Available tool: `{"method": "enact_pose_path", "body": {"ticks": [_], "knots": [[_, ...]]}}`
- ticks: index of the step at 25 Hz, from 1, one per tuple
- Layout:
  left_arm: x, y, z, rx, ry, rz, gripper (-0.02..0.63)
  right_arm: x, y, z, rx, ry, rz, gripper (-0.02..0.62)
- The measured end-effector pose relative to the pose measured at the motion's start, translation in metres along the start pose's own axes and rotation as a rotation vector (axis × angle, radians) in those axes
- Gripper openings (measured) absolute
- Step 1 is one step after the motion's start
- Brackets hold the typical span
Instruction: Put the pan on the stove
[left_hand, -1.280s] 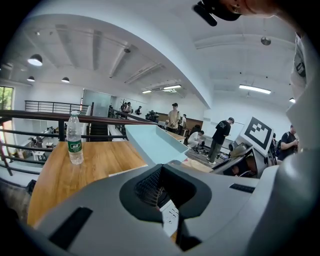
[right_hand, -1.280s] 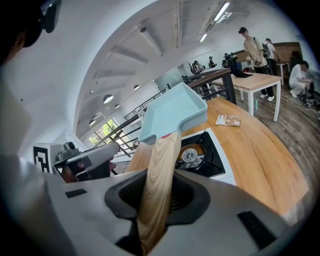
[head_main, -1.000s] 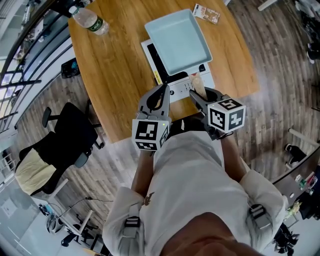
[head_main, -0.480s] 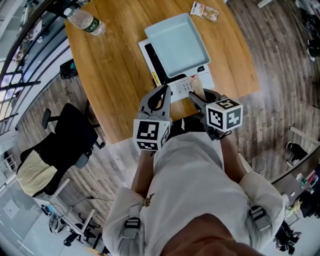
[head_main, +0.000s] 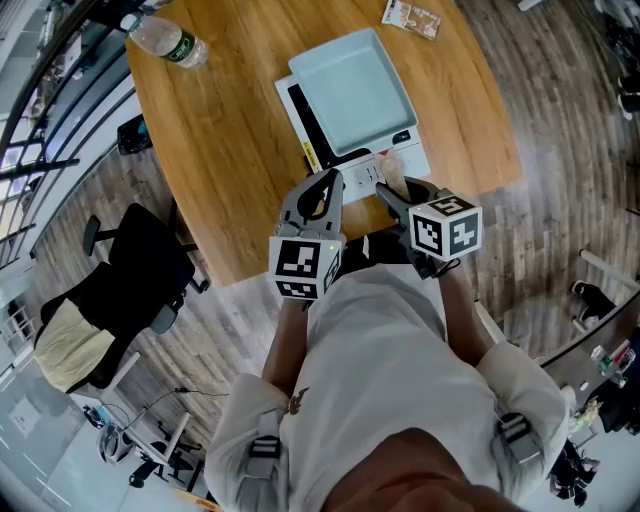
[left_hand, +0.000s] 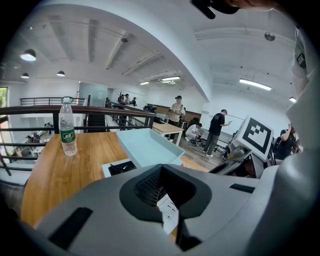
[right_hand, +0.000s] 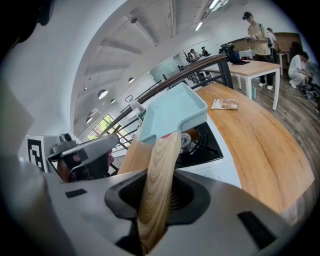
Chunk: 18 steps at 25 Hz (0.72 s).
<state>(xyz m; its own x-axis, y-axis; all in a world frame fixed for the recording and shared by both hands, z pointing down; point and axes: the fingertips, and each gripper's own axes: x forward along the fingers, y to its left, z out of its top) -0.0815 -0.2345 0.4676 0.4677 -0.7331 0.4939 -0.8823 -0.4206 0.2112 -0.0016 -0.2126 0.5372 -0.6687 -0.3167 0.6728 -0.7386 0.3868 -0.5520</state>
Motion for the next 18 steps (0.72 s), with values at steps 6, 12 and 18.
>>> {"method": "enact_pose_path", "body": {"ticks": [6, 12, 18], "knots": [[0.006, 0.001, -0.003, -0.004, 0.015, -0.003, 0.018, 0.009, -0.006, -0.005, 0.008, 0.019, 0.000, 0.101], [0.010, 0.002, -0.005, -0.009, 0.024, -0.006, 0.018, 0.016, -0.011, -0.009, 0.019, 0.038, -0.003, 0.101], [0.018, 0.006, -0.010, -0.018, 0.039, -0.008, 0.018, 0.028, -0.017, -0.014, 0.024, 0.060, 0.000, 0.101]]}}
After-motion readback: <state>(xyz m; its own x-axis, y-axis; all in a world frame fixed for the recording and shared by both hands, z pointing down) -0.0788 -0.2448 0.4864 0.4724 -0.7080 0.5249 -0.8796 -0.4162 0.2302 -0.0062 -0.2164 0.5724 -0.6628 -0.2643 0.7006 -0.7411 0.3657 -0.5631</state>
